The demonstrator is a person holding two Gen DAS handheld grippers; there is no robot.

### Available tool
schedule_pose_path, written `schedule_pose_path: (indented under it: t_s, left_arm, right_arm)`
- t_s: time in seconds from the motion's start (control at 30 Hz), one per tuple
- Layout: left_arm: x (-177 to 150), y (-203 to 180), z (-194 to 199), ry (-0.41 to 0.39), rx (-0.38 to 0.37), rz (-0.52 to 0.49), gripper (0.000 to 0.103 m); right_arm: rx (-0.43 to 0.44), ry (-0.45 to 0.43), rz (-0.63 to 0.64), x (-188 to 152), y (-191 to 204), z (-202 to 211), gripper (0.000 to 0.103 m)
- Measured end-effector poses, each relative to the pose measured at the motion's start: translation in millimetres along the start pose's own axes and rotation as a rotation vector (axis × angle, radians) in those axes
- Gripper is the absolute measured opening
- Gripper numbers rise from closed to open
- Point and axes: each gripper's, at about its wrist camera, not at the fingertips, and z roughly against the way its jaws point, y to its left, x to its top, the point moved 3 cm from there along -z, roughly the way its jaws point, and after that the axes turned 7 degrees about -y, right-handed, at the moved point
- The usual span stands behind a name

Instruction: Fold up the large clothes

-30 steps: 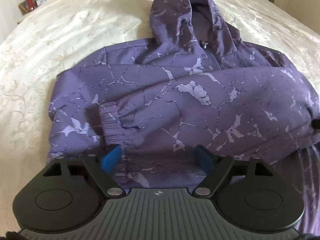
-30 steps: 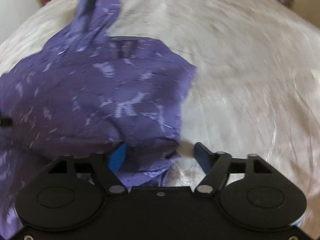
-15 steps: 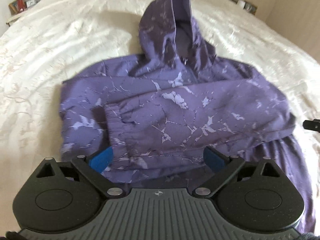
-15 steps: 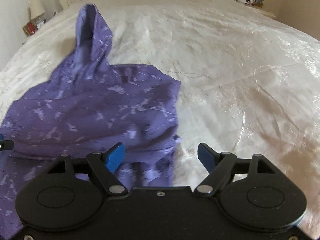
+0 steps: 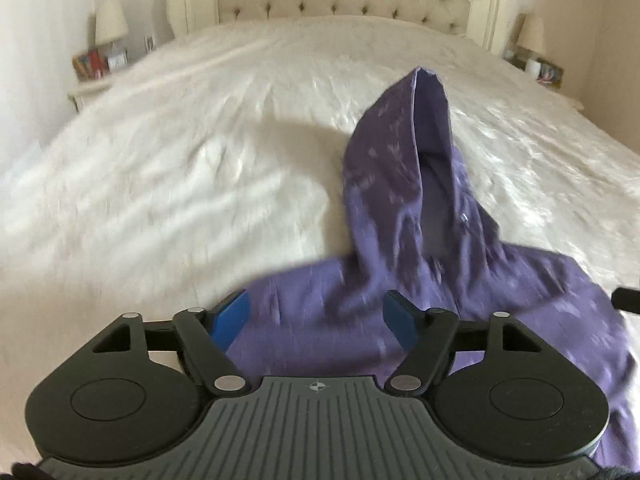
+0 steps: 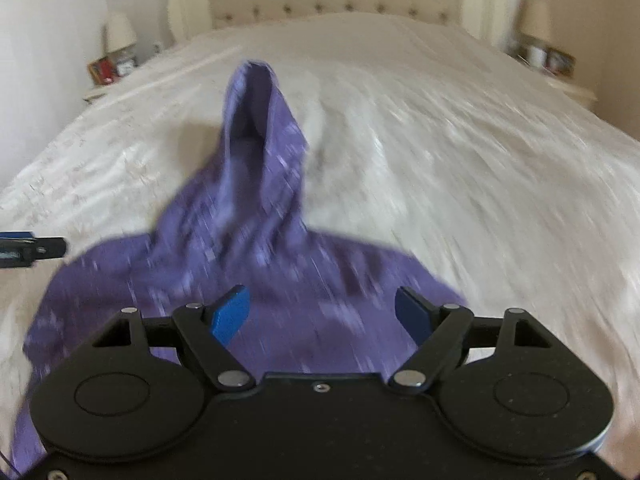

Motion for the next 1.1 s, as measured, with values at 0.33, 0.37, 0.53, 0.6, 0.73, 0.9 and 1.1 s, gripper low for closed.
schedule_pose_path:
  t_s: [0.33,0.37,0.53,0.6,0.73,0.9,1.1]
  left_arm:
    - [65,-52,-89,-0.015,-0.098,-0.044,0.065]
    - [71,-57,-98,-0.017,-0.103,-0.048,0.065]
    - [86,-82,-141,-0.019,-0.11,-0.101,0.065]
    - [87,-90,-159,-0.012,-0.101,-0.133,0.065]
    - [90,-87,-181,0.006,-0.046,-0.137,0.065]
    - [100,-71,-193,0.008,-0.04,-0.092,0.065]
    - [99,-55,-197,0.0,0.01,-0.173,0.065]
  right_arm:
    - [0.054,-0.045,0.032,67,10,-95,0.08]
    - [0.054,-0.041,0.039,71,10,-106,0.08]
    - [0.051,-0.013,0.034,71,4,-143,0.081]
    - [0.051,-0.005,0.026,69,1,-151,0.081]
    - [0.074,-0.003,0.047,71,7,-162,0.08]
    - [0.098,-0.016,0.091,76,32,-181,0.081]
    - [0.007,0.014,0.119,82,39,-220,0.076]
